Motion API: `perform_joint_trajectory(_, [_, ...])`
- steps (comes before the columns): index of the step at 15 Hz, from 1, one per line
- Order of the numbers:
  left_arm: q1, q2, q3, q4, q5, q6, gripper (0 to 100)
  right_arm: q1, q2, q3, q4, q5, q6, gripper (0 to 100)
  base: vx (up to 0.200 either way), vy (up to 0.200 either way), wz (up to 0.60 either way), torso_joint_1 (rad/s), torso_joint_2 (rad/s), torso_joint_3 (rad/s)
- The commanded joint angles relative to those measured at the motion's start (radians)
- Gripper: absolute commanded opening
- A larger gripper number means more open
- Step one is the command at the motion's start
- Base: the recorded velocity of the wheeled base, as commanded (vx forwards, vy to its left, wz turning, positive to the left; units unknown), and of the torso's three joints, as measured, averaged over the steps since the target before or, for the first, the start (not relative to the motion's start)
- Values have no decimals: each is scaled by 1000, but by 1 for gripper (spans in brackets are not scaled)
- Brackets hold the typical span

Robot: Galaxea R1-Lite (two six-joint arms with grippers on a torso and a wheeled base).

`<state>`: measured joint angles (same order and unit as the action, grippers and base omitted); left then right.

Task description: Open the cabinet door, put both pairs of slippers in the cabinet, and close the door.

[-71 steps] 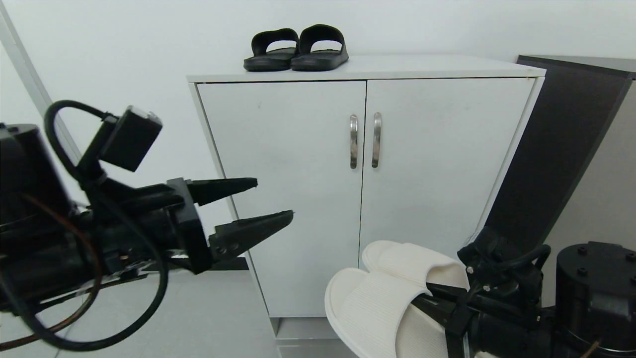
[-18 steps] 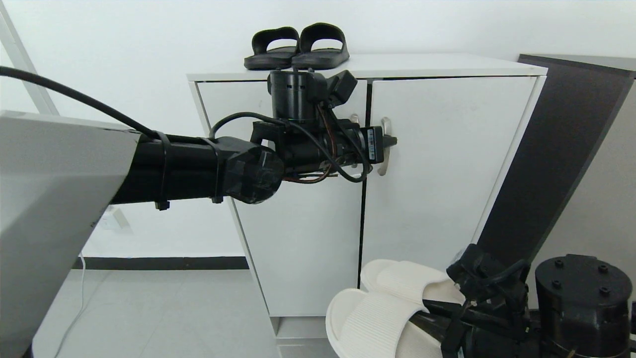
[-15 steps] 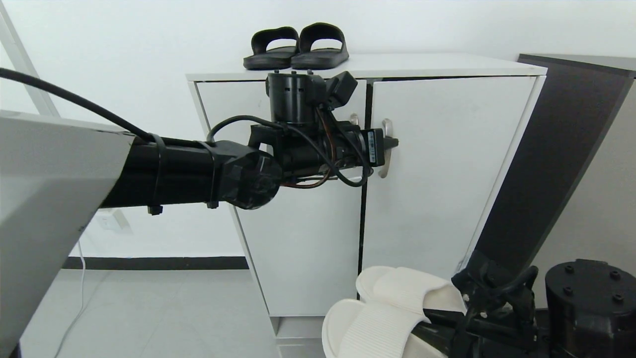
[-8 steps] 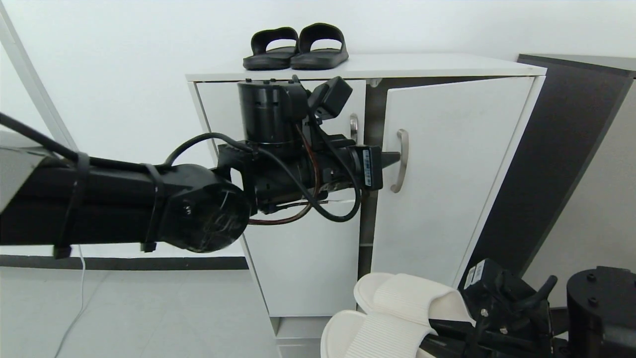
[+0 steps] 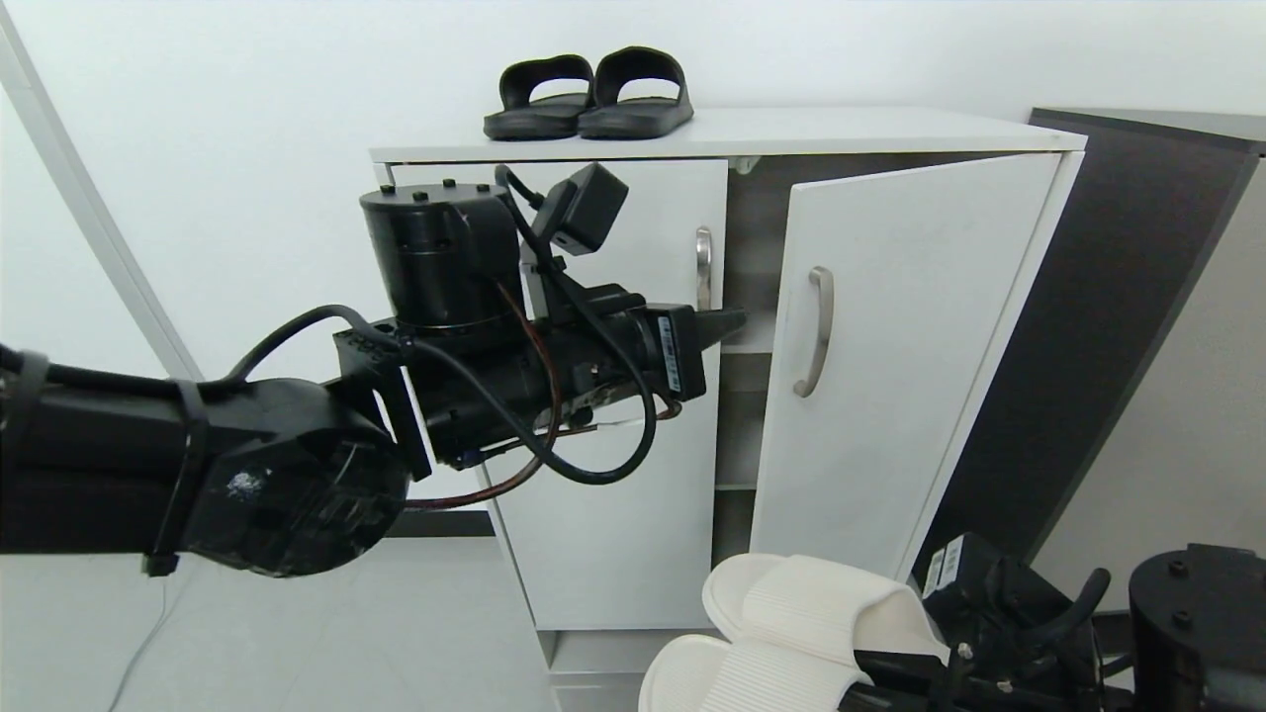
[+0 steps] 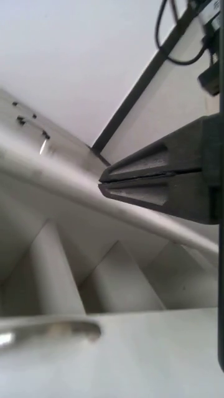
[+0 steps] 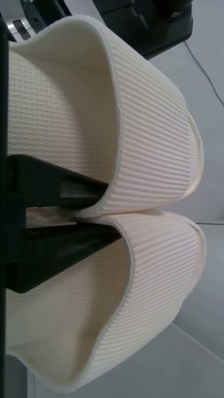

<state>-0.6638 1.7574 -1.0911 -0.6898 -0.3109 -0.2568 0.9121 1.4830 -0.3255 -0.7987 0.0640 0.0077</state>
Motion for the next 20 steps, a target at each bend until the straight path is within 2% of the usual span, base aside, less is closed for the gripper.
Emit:
perform_joint_trajectory(1, [21, 51, -44, 1, -2, -13, 0, 1, 7, 0, 0, 0, 0, 0, 0, 0, 0, 0, 0, 0])
perform_joint_trajectory(5, [63, 212, -245, 3, -4, -19, 0, 1, 17, 0, 0, -1, 0, 0, 0, 0, 0, 0, 0, 0])
perform_joint_trajectory(9, [55, 298, -323, -17, -7, -15, 0, 1, 42, -1, -2, -3, 0, 0, 0, 0, 0, 0, 0, 0])
perform_joint_trajectory(11, [35, 318, -339, -50, -8, -16, 0, 1, 45, -1, -2, -3, 0, 0, 0, 0, 0, 0, 0, 0])
perform_joint_trajectory(14, [30, 326, -351, -47, -8, -19, 0, 1, 45, 0, 1, 0, 2, 0, 0, 0, 0, 0, 0, 0])
perform_joint_trajectory(16, [16, 323, -345, -50, 1, -29, 0, 8, 53, 8, 0, 2, 2, 0, -200, 0, 0, 2, 5, 5])
perform_joint_trajectory(18, [10, 310, -311, -54, 3, -39, 0, 10, 56, 11, 0, 2, 2, 0, -200, 0, 0, 5, 2, 0])
perform_joint_trajectory(20, [-28, 277, -239, -94, 1, -36, 0, 21, 56, 14, 0, 2, 2, 0, -200, 0, 0, -2, 2, 5])
